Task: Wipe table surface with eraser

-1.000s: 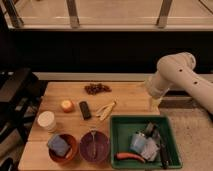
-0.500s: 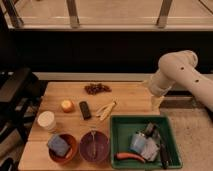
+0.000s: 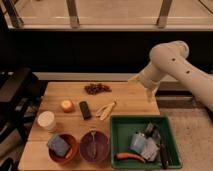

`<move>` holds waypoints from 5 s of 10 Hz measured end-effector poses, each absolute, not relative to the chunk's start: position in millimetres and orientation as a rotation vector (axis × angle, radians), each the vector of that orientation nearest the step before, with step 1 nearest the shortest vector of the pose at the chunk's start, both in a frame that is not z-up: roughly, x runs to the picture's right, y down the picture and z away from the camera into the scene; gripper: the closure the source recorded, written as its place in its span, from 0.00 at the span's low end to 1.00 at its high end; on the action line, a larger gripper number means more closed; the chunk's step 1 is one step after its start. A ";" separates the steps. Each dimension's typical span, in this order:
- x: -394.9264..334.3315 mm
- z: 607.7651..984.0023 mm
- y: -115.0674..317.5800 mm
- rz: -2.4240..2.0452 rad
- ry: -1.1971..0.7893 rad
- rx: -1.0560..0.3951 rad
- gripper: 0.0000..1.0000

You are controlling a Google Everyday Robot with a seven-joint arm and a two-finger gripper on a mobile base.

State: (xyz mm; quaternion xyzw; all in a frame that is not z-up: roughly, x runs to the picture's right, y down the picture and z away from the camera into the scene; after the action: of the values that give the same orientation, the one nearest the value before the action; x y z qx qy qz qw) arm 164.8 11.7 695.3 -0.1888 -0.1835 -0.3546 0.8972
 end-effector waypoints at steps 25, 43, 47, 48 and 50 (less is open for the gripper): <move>-87.1 780.8 -7.9 -1.341 -0.695 -0.084 0.20; -106.4 862.4 44.0 -1.595 -0.629 -0.456 0.20; -104.7 872.0 53.3 -1.566 -0.657 -0.484 0.20; -104.4 872.0 53.1 -1.567 -0.657 -0.484 0.20; -105.2 871.7 53.1 -1.570 -0.655 -0.484 0.20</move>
State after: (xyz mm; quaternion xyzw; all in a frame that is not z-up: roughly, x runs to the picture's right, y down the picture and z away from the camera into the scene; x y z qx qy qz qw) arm -105.2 53.1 871.7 -0.2116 -0.2864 -0.6867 0.6338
